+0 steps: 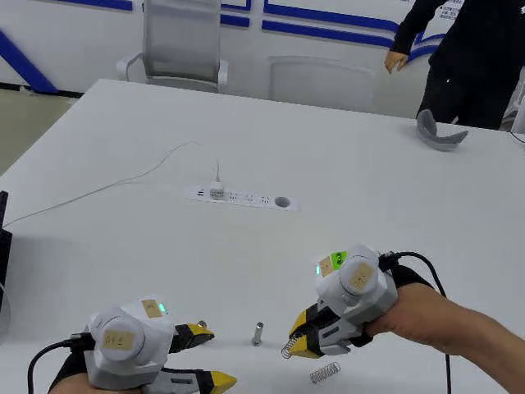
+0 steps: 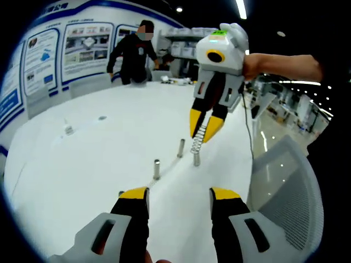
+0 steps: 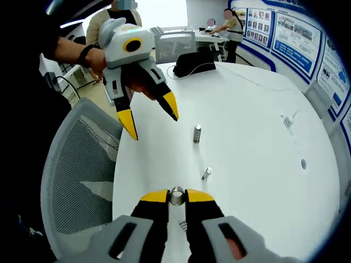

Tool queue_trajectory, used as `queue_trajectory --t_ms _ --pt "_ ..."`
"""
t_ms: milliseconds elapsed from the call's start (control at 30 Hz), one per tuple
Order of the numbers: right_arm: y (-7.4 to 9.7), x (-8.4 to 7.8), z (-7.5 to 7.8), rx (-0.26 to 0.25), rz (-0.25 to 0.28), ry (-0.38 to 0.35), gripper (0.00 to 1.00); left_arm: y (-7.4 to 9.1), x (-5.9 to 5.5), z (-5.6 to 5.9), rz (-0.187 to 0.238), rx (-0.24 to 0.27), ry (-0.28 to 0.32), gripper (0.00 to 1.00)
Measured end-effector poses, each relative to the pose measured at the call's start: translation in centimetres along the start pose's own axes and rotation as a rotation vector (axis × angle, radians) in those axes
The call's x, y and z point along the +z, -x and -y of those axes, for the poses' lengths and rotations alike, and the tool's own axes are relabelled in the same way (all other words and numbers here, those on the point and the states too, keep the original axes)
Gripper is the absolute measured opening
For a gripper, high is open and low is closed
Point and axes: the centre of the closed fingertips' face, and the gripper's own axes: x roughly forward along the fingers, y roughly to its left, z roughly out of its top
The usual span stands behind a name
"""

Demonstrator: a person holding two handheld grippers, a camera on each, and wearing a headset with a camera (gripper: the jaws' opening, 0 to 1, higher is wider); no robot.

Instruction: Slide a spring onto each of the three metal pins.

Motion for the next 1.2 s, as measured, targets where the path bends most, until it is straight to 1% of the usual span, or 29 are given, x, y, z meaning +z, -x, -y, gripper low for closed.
queue_trajectory --t_ms 167,333,500,633,767,1000,1200 --pt "-0.5 0.4 1.1 -0.016 -0.002 0.003 0.12 0.9 -1.0 -1.1 -0.004 0.044 0.038 0.52" --pt "-1.0 0.6 2.3 -0.026 -0.009 0.008 0.12 1.7 -1.9 -1.9 -0.009 0.077 0.071 0.58" --pt "-1.6 0.8 3.0 -0.027 -0.020 0.019 0.12 2.4 -2.8 -2.6 -0.012 0.108 0.106 0.64" --pt "-2.1 1.0 3.4 -0.028 -0.024 0.022 0.12 2.9 -3.3 -2.8 -0.012 0.122 0.125 0.66" --pt "-2.8 1.0 4.0 -0.030 -0.030 0.015 0.12 3.5 -4.1 -2.9 -0.032 0.125 0.136 0.69" --pt "-3.6 1.3 4.6 -0.032 -0.030 0.014 0.12 4.6 -5.4 -3.1 -0.045 0.145 0.163 0.70" --pt "-4.3 1.4 4.9 -0.031 -0.041 0.017 0.12 5.3 -5.8 -3.3 -0.041 0.159 0.181 0.70"
